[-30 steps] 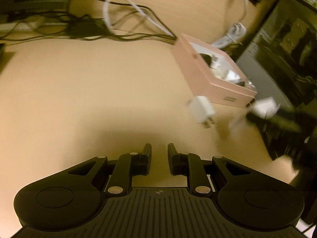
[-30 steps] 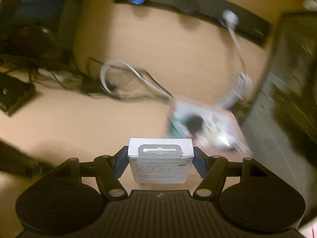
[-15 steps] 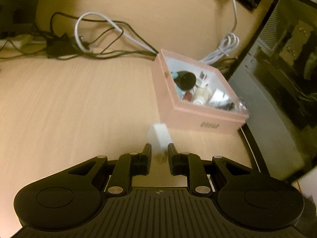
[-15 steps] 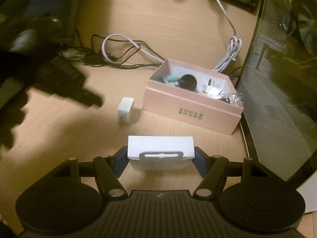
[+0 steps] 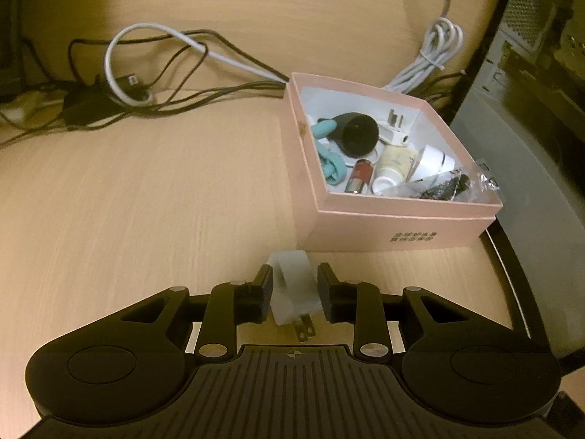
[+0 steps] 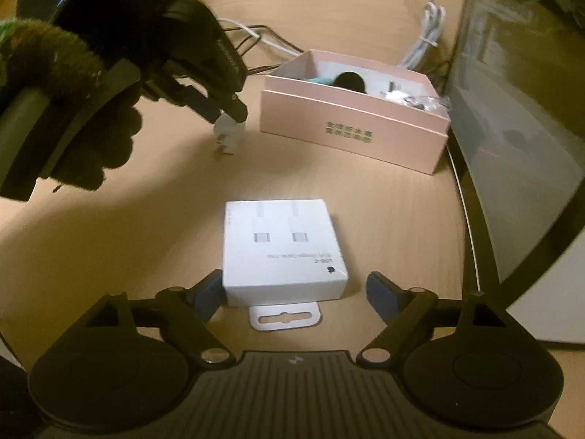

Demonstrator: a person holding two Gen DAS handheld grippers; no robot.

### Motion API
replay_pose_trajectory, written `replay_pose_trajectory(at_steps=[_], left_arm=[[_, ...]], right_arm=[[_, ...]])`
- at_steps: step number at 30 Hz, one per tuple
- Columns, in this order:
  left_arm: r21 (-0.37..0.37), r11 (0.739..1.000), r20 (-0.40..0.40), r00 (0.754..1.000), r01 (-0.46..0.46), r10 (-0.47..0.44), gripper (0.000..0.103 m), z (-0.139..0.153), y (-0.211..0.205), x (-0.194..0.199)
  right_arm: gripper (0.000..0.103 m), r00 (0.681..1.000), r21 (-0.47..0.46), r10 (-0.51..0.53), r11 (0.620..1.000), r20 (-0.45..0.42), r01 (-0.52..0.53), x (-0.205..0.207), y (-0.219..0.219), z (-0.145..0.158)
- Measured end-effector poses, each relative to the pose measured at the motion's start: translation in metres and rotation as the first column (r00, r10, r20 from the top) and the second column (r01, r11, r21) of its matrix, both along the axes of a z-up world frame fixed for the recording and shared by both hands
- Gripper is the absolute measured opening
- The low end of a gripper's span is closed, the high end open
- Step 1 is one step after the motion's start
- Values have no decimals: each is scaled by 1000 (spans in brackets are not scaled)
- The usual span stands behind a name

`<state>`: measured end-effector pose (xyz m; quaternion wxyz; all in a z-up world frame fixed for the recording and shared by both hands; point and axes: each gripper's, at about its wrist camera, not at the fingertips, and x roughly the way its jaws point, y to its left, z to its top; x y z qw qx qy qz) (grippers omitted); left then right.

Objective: Organize rigid objects
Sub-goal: 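Grasp the white USB-C cable box with the right gripper while the left gripper holds the adapter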

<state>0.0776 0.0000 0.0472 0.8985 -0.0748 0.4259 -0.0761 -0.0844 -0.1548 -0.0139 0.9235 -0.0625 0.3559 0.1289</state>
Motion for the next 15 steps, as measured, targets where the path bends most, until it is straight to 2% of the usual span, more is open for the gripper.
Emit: replay_pose_trajectory(at_steps=[6,13,15], left_arm=[[31,998,103,993,51,-54,31,-6,0,-13],[-6,998,77,995,65,-64,32,-8,-3,-7],[-10,997,47,996,73,-72,42,-12,-6,-3]], right_arm=[[101,997,84,-71,994,12,69,-2,-12,-11],[103,996,88,-78,993,32,75,-4,-14,-13],[103,996,87,-79,993,32,76,-5,-13,-12]])
